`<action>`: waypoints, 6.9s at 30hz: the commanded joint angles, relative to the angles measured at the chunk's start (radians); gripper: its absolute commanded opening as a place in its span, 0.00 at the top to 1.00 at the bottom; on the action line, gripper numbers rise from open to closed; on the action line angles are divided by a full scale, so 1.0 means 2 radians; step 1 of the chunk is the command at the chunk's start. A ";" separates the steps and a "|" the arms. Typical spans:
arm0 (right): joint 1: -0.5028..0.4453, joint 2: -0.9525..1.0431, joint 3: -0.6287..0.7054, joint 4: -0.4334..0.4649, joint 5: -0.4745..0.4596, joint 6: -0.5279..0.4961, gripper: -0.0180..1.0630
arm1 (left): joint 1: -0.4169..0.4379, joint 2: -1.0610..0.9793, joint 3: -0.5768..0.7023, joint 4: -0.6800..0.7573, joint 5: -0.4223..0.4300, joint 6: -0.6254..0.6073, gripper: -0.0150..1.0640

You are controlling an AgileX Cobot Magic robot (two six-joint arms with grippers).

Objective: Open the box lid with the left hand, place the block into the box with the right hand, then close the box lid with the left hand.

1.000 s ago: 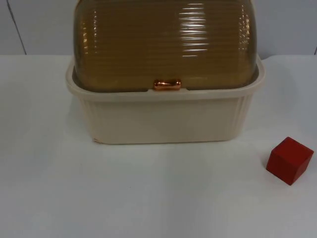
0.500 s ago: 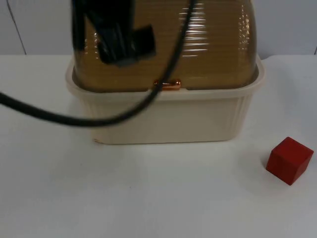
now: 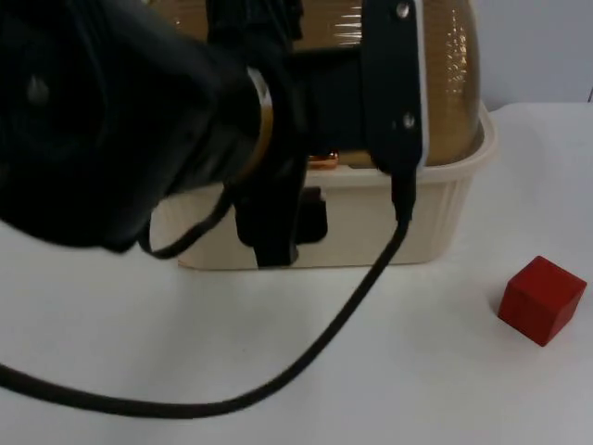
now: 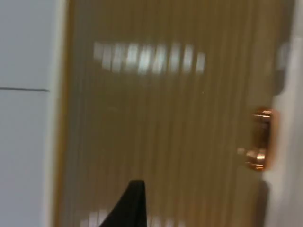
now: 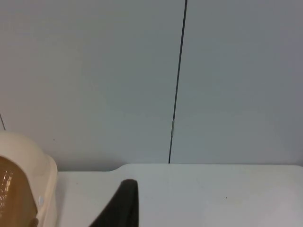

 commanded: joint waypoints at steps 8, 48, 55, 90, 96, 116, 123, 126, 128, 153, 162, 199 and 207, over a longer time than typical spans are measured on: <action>0.002 0.000 -0.003 -0.005 -0.011 0.000 0.01 | -0.004 0.043 0.000 0.020 -0.024 -0.032 0.01; 0.002 0.000 -0.003 -0.005 -0.007 0.000 0.01 | 0.056 0.076 -0.044 0.020 -0.112 -0.018 0.99; 0.002 0.000 -0.003 -0.005 -0.006 0.000 0.01 | 0.063 0.105 -0.047 0.020 -0.109 0.016 0.99; 0.002 0.000 -0.003 -0.012 -0.007 0.000 0.01 | 0.065 0.107 -0.084 -0.025 -0.108 0.048 0.99; 0.002 0.000 -0.003 -0.013 -0.007 0.000 0.01 | 0.048 0.106 -0.084 -0.033 -0.084 0.048 0.99; 0.002 0.000 -0.003 -0.013 -0.007 0.000 0.01 | 0.074 0.112 -0.084 -0.020 -0.109 0.048 0.99; 0.002 0.000 -0.003 -0.013 -0.007 0.000 0.01 | 0.074 0.125 -0.084 0.000 -0.113 0.048 0.99; 0.002 0.000 -0.003 -0.013 -0.007 0.000 0.01 | 0.074 0.128 -0.084 0.013 -0.099 0.048 0.99; 0.002 0.000 -0.003 -0.013 -0.007 0.000 0.01 | 0.074 0.128 -0.084 0.016 -0.070 0.046 0.99; 0.002 0.000 -0.003 -0.013 -0.007 0.000 0.01 | 0.074 0.122 -0.098 0.020 -0.021 0.018 0.99; 0.002 0.000 -0.003 -0.013 -0.007 0.000 0.01 | 0.080 0.122 -0.108 0.020 -0.020 0.021 0.99; 0.002 0.000 -0.003 -0.011 -0.007 0.000 0.01 | 0.135 0.076 -0.237 -0.301 -0.054 0.096 0.99; 0.002 0.000 -0.003 -0.011 -0.007 0.000 0.01 | 0.096 0.039 -0.237 -0.497 -0.040 0.144 0.99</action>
